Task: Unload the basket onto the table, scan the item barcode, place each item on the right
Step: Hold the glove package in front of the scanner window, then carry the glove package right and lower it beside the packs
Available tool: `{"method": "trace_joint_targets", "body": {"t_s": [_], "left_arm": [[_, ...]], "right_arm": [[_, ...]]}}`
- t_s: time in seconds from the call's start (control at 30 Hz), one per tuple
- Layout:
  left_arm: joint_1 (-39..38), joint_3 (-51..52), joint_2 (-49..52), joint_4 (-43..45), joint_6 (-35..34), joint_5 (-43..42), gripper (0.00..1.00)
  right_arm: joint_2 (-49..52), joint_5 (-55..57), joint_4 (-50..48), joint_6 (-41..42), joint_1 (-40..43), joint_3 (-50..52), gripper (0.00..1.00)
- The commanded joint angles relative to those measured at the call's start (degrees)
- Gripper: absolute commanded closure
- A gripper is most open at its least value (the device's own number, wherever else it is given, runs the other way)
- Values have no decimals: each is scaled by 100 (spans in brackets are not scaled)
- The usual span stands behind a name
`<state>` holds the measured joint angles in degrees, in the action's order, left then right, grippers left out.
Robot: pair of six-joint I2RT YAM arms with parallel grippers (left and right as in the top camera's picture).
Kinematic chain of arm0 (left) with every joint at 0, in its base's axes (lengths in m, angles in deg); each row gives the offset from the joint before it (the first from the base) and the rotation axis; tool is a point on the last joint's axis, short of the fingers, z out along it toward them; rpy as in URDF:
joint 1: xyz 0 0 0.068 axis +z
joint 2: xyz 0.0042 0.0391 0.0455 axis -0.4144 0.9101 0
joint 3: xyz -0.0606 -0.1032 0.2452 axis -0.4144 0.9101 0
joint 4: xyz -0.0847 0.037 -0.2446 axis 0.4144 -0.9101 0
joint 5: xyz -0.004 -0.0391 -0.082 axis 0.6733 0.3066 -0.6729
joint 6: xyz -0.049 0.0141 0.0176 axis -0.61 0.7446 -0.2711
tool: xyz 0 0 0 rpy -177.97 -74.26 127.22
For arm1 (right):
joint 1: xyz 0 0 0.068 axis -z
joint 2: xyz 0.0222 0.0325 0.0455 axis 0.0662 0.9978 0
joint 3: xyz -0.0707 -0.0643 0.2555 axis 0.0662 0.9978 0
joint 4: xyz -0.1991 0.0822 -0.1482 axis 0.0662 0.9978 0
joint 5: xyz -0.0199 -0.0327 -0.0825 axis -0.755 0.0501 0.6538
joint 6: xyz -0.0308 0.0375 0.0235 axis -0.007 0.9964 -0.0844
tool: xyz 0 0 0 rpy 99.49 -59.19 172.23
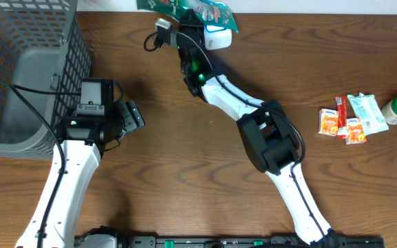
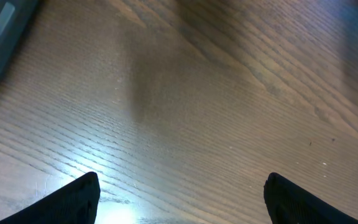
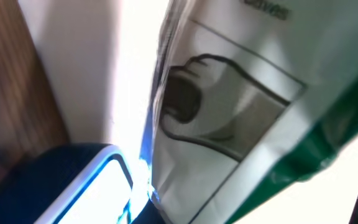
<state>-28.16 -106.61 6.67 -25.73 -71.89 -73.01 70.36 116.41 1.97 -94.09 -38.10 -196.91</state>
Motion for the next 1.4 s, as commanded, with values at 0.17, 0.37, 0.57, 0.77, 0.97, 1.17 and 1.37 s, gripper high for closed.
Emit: {"method": "trace_joint_targets", "body": {"t_s": [0.17, 0.37, 0.57, 0.77, 0.97, 1.17, 1.37], "left_arm": [[20, 33, 35, 2, 7, 74, 15], [20, 33, 35, 2, 7, 74, 15], [20, 33, 35, 2, 7, 72, 15], [20, 33, 35, 2, 7, 74, 15], [20, 33, 35, 2, 7, 74, 15], [20, 33, 35, 2, 7, 74, 15], [20, 33, 35, 2, 7, 74, 15]], "right_arm": [[-1917, 70, 2238, 2887, 83, -127, 99], [-3112, -258, 4607, 4299, 249, -127, 99], [-4009, -1530, 7156, 5947, 675, -125, 99], [-4199, -2247, 9051, 6946, 1456, -96, 99], [-3985, -2197, 10096, 6977, 2306, 586, 99], [-3967, -1681, 9226, 6916, 3062, 2024, 99], [-3967, -1445, 8188, 6778, 3676, 2903, 99]]}}
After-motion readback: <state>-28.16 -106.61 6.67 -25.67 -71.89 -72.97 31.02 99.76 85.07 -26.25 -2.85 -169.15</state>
